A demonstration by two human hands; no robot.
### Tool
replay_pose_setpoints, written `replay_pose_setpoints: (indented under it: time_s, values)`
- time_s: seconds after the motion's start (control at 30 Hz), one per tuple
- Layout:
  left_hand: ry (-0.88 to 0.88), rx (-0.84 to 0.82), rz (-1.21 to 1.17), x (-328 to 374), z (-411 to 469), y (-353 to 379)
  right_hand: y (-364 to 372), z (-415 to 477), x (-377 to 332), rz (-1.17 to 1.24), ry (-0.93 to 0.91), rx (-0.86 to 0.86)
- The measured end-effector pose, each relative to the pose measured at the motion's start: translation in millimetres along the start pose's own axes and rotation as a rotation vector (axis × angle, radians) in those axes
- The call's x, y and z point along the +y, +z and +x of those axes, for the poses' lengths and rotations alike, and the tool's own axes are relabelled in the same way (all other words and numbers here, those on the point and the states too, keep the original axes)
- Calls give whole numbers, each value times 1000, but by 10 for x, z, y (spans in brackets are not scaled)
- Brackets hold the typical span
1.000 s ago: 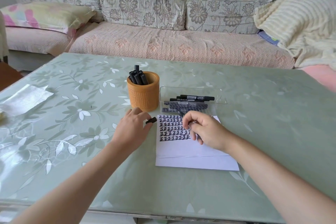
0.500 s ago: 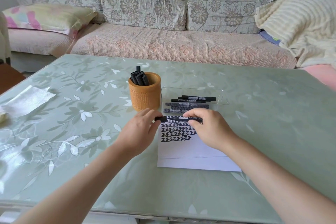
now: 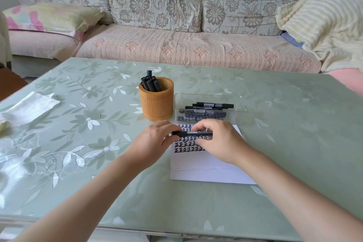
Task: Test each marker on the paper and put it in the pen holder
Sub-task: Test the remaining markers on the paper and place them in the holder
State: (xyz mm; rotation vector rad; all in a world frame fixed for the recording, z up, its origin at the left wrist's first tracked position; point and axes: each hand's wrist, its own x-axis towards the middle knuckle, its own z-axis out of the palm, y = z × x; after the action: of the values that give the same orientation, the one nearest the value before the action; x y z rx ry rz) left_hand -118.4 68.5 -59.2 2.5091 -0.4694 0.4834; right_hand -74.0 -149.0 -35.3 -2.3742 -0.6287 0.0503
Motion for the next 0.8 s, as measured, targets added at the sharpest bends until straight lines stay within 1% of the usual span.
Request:
replay_pose_setpoints:
  time_s: [0.1, 0.17, 0.3, 0.43, 0.53, 0.67, 0.8]
  values:
    - [36, -5, 23, -13, -5, -17, 52, 9, -10, -51, -11, 60]
    - [56, 7, 40, -18, -4, -34, 97, 10, -27, -72, -29, 64]
    - [86, 40, 60, -16, 19, -78, 129, 16, -52, -35, -39, 32]
    - [97, 32, 56, -29, 20, -102, 133, 18, -85, -88, -79, -21]
    - [71, 21, 34, -52, 25, -135, 107, 36, -132, -133, -97, -81]
    - [31, 2, 103, -111, 59, -167, 150, 77, -174, -193, -111, -149]
    - [-72, -37, 113, -199, 57, -143, 197, 115, -106, -187, -101, -129]
